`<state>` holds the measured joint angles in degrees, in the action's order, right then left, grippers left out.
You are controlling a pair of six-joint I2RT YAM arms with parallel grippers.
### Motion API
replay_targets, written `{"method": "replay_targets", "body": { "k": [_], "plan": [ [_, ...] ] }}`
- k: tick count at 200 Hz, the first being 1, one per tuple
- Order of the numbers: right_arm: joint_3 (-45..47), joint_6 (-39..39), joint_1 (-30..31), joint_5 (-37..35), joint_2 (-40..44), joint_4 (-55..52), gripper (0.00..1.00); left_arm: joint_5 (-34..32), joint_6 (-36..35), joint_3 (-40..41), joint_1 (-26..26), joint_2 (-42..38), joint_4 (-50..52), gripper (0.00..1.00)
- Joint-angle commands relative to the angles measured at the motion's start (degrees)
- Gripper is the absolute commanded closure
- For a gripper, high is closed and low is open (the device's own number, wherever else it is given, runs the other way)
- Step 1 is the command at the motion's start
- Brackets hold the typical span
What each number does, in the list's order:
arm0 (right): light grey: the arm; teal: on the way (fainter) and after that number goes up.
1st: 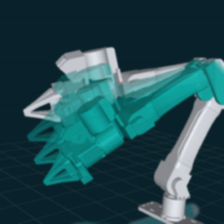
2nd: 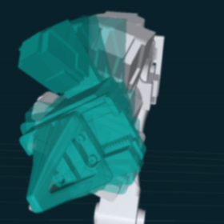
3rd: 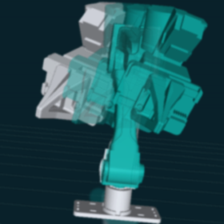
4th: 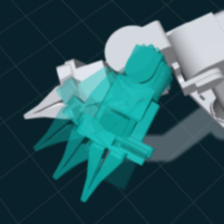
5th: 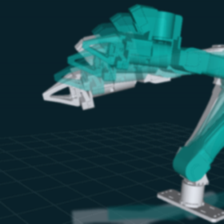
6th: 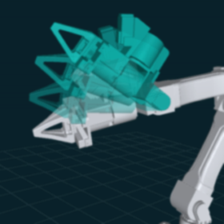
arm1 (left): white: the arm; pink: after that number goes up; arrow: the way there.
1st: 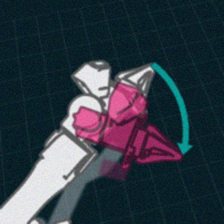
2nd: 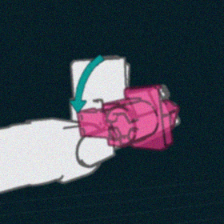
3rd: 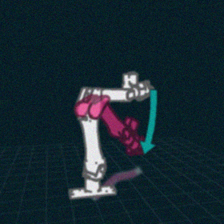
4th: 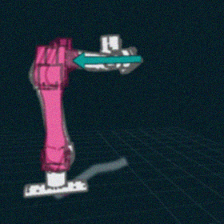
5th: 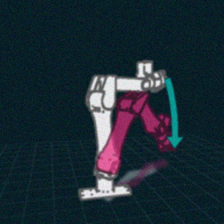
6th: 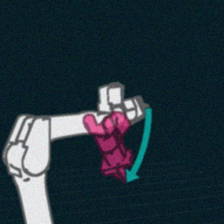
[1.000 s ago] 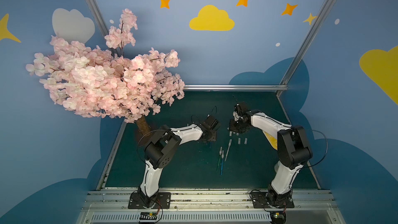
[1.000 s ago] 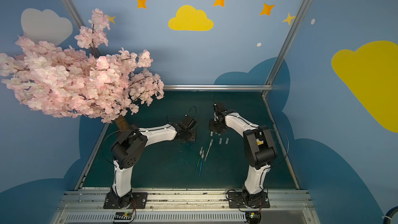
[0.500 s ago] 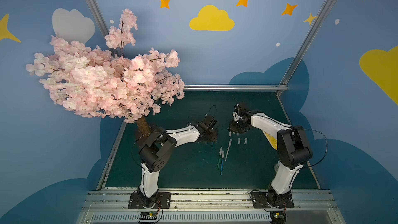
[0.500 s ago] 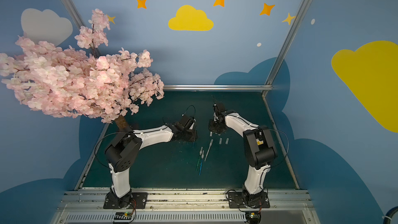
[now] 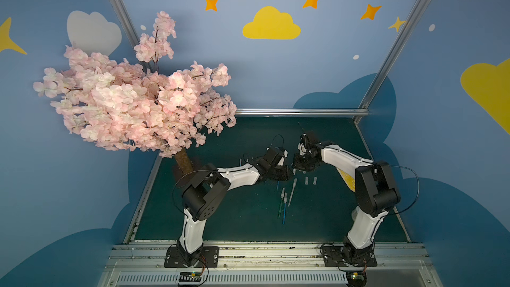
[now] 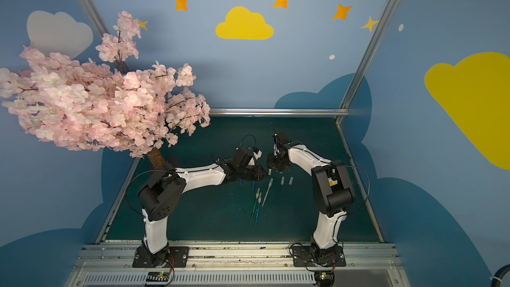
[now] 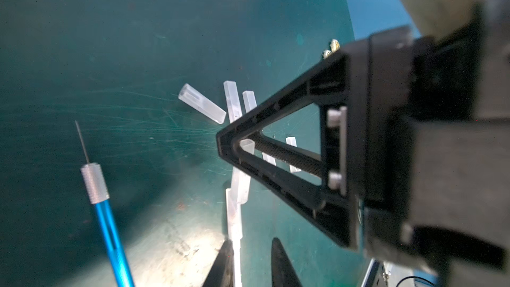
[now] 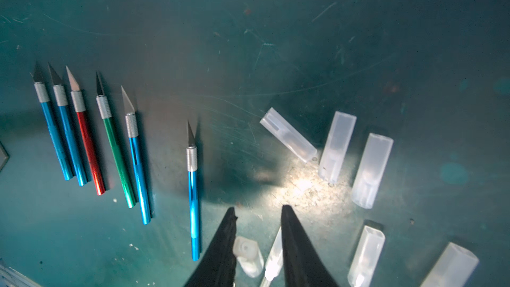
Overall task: Remove protective caps from carving knives
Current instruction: Place the carving knife at the center of the board, then adjust the carving knife at the center of the board.
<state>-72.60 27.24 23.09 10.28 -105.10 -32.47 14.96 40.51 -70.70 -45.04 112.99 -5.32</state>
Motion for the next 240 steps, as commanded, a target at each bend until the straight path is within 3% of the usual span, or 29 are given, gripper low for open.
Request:
{"method": "replay_targets", "body": {
  "k": [1,72,137,202,240],
  "plan": [
    [0.83,0.84,0.06,0.90,1.38,0.22,0.70,1.19,2.54,-0.91,-0.48,1.81,-3.38,0.74],
    [2.18,1.23,-0.32,2.55,3.32,0.48,0.70,-4.34,4.88,-3.21,-0.41,5.26,-2.54,0.71],
    [3.17,1.32,-0.72,2.05,4.58,0.17,0.70,-5.38,5.10,-6.82,0.24,8.87,-1.75,0.70],
    [3.49,1.07,-1.47,0.06,5.99,-1.23,0.70,-5.21,3.65,-6.75,0.65,7.84,-0.51,0.70],
    [4.03,-0.99,-1.56,0.53,7.83,-2.20,0.70,-6.40,0.09,-6.65,0.65,5.64,5.28,0.70]
  ]
}}
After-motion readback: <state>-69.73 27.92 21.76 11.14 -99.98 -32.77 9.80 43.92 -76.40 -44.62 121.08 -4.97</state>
